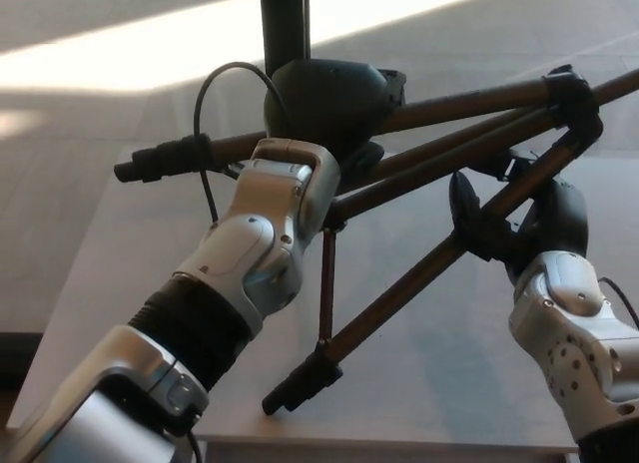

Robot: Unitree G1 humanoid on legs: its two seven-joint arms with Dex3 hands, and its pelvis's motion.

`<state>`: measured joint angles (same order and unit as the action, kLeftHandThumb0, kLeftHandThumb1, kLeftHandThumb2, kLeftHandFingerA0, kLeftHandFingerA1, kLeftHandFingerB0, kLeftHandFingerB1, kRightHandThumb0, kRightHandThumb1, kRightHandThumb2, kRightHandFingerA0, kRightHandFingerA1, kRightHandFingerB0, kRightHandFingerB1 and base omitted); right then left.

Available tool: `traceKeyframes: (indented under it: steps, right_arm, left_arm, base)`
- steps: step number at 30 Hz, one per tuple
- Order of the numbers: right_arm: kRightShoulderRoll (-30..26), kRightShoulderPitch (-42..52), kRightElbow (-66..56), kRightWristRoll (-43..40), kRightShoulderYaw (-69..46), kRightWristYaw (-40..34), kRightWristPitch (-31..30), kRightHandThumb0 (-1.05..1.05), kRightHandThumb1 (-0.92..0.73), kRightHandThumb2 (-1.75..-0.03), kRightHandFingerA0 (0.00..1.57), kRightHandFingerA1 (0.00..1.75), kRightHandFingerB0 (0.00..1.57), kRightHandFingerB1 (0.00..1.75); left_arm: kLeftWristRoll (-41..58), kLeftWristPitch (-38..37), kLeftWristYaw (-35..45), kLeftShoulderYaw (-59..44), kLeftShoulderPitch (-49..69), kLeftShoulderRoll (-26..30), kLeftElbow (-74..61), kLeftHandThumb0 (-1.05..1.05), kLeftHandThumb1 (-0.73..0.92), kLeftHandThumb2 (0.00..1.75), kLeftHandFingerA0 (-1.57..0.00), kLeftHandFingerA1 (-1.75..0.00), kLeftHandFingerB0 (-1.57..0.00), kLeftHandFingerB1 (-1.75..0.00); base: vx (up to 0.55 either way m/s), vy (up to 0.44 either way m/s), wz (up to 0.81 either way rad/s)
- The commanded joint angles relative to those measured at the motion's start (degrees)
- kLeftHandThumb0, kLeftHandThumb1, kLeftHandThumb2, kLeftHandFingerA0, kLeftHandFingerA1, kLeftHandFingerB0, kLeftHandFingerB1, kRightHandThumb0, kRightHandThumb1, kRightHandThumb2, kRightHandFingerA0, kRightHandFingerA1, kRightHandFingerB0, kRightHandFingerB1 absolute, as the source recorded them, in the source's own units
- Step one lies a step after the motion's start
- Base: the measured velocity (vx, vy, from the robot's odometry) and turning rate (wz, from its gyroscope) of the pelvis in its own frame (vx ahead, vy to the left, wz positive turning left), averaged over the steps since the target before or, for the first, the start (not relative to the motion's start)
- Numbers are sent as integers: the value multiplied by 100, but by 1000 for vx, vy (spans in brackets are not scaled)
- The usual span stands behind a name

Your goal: Use both hands of the robot to pick up the tripod lying in the middle of the desk and make it stand upright on the desk

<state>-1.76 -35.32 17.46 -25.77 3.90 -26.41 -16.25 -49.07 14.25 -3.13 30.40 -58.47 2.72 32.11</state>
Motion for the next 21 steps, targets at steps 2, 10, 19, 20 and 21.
traceKeyframes:
  steps: [2,10,19,20,21]
  right_arm:
    - [-2547,-1832,-665,3230,1338,1285,609,-14,-41,-133,90,175,75,154]
    - [-2784,-2877,-186,3199,1789,1729,526,-13,-40,-135,95,175,80,153]
    - [-2731,-4040,543,3130,2366,2194,334,-18,-41,-131,97,175,81,148]
    - [-2700,-4169,634,3144,2465,2211,316,-18,-40,-131,98,175,81,148]
    - [-2722,-4178,642,3123,2484,2206,321,-18,-40,-131,98,175,81,148]
  left_arm:
    - [-64,-82,-17,68,672,425,-86,-28,69,63,-80,-175,-68,-123]
    - [-65,-77,-77,3,799,515,-165,-24,73,68,-83,-161,-75,-117]
    - [109,-120,-82,-166,947,552,-405,-22,67,71,-84,-174,-71,-147]
    - [93,-109,-77,-164,972,570,-436,-21,67,73,-85,-172,-72,-143]
    - [84,-107,-75,-158,964,558,-427,-21,67,73,-85,-172,-72,-143]
  base:
    - [0,0,0]
    - [0,0,0]
    - [0,0,0]
    - [0,0,0]
    - [0,0,0]
